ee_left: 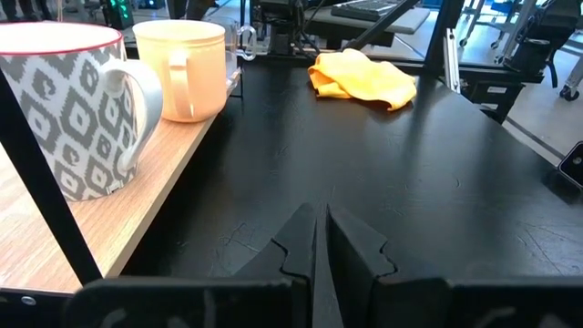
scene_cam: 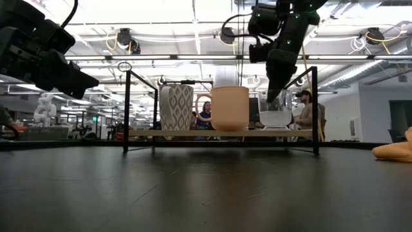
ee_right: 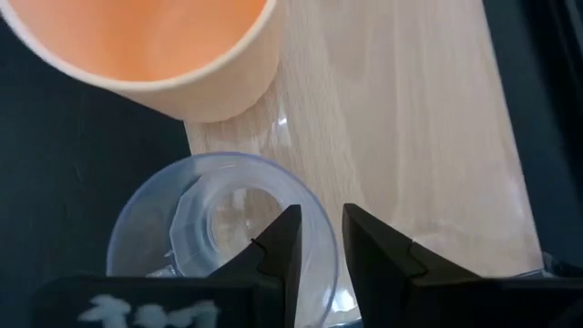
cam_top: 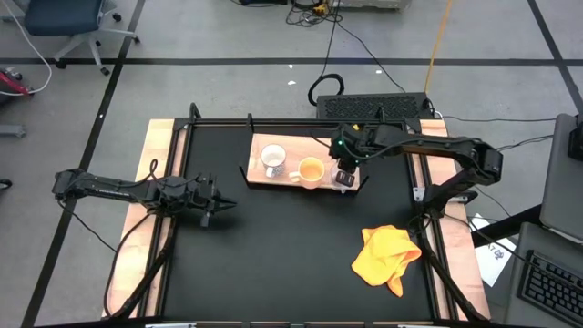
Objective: Stack small to large cups/mugs on shelf
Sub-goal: Put the transparent mug on the shelf, then adjust the orange mug on the shelf
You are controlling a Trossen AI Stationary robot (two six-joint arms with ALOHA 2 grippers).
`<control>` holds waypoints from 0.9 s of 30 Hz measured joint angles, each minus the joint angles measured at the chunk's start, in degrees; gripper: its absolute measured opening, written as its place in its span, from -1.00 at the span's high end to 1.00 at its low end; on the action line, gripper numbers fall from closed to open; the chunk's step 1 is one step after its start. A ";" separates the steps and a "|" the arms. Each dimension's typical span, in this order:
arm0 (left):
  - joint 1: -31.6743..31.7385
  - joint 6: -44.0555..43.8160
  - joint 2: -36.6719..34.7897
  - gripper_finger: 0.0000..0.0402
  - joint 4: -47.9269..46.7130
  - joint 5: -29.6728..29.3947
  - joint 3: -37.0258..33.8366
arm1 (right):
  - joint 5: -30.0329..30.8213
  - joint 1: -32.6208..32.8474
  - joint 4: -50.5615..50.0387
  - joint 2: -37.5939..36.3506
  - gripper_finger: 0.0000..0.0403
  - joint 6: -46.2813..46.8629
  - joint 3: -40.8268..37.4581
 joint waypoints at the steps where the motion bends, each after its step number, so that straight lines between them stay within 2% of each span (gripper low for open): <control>1: 0.00 0.00 0.00 0.84 0.00 -0.02 0.01 | 0.00 0.02 0.00 -0.27 0.63 0.02 0.00; 27: 0.00 0.00 0.00 0.84 -0.02 -0.02 0.01 | -1.51 0.04 0.76 -1.50 0.63 -0.19 -0.02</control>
